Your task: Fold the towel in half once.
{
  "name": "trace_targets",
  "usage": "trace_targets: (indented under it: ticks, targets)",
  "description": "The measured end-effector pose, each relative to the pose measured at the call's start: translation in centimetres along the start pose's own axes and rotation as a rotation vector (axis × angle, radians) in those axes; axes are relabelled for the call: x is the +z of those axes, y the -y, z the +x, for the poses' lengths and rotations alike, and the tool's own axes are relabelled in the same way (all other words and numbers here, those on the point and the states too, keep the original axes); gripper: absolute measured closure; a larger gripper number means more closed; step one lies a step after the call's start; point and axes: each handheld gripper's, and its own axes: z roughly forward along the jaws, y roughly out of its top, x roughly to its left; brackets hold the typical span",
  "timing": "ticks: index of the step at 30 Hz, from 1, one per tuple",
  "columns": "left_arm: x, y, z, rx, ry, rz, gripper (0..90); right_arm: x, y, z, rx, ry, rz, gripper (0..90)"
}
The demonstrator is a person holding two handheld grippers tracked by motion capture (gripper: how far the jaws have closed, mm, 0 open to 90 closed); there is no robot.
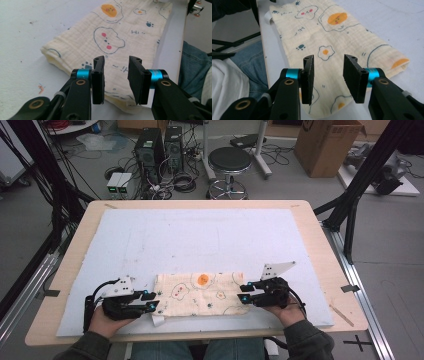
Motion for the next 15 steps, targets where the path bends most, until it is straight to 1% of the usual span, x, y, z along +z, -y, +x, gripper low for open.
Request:
trace_targets:
  ticks: [1, 2, 3, 4, 7, 11, 12, 13, 14, 15]
  targets:
    - [0.0, 0.0, 0.0, -0.001, -0.005, -0.003, 65.5, 0.0, -0.1, 0.0, 0.008, -0.005, 0.003, 59.2]
    - [0.0, -0.1, 0.0, -0.007, -0.008, -0.008, 65.0, 0.1, -0.1, -0.1, 0.002, 0.002, 0.000, 58.2]
    - [0.0, -0.2, 0.1, -0.004, -0.010, -0.008, 64.9, 0.2, -0.2, -0.1, 0.011, 0.003, 0.005, 57.2]
    - [-0.1, -0.2, 0.1, -0.005, -0.010, -0.012, 64.7, 0.3, -0.3, -0.1, 0.007, 0.009, 0.008, 55.9]
    - [0.0, -0.5, 0.1, -0.012, -0.015, -0.020, 63.1, 0.4, -0.4, -0.2, 0.014, 0.021, 0.000, 52.0]
    - [0.1, -0.9, 0.2, -0.038, -0.022, -0.039, 55.6, 0.2, -0.6, -0.5, 0.033, 0.047, -0.014, 47.1]
    - [0.1, -1.0, 0.1, -0.035, -0.025, -0.041, 55.0, 0.2, -0.6, -0.6, 0.029, 0.053, -0.023, 46.6]
    - [0.2, -1.1, 0.1, -0.037, -0.026, -0.042, 54.0, 0.1, -0.6, -0.6, 0.037, 0.053, -0.024, 46.2]
    - [0.3, -1.2, 0.1, -0.044, -0.029, -0.044, 52.7, 0.1, -0.7, -0.7, 0.032, 0.054, -0.032, 45.6]
    - [0.3, -1.3, 0.1, -0.042, -0.031, -0.043, 51.5, 0.1, -0.8, -0.7, 0.034, 0.055, -0.032, 44.9]
